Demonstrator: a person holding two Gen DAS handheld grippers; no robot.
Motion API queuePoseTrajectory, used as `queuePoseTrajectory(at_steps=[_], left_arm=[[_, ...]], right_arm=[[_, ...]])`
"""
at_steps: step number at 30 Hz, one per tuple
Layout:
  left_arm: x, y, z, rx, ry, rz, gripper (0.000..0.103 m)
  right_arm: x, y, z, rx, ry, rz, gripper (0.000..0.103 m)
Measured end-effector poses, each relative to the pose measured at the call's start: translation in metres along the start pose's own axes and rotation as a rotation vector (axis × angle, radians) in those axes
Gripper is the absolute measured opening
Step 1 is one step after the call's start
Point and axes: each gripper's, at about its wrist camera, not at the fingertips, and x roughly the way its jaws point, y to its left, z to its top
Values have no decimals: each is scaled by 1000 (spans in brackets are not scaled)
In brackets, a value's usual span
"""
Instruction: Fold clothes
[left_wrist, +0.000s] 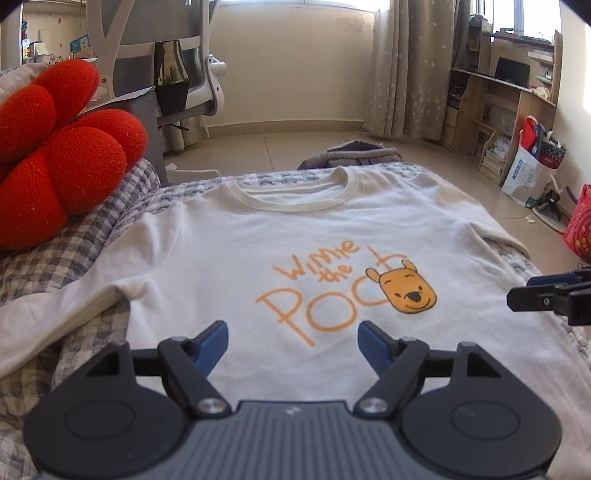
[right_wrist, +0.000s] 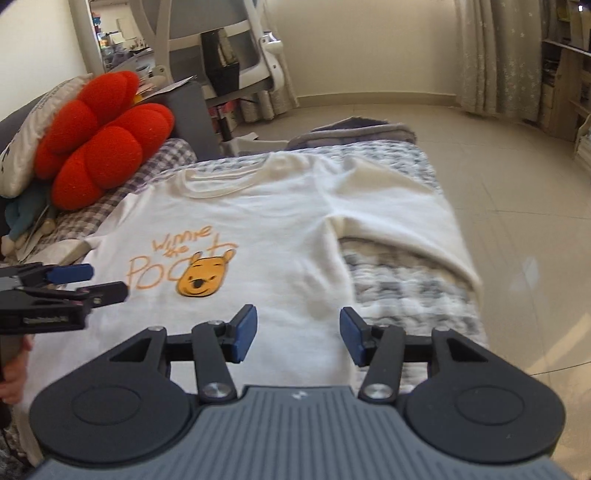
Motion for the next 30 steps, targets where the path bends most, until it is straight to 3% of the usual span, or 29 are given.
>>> queuePoseTrajectory(at_steps=[4,8,15,21,24,27,30], left_arm=[[-2,-3,-15,-26,-7,34,79],[-17,1,-23,-54,34,50,79],[-42,-2,-35,6,117,76,80],[-54,-2,-36,63,217,60,80],[-58,1,-33,75,294,28,80],[-61,1,-25,67,349,-1,80],[-61,-1,-10,9,354,-19,83]], right_arm=[[6,27,-17,-108,19,-50,58],[-7,31,-29,-130,46,-81,60],[-32,28,-41,-114,135,-85,61],[-47,25,-47,-107,224,-66,61],[-52,30,-46,-165,288,-68,61],[-54,35,-36,-207,317,-104,61],[-55,36,-20,-190,314,-120,62]])
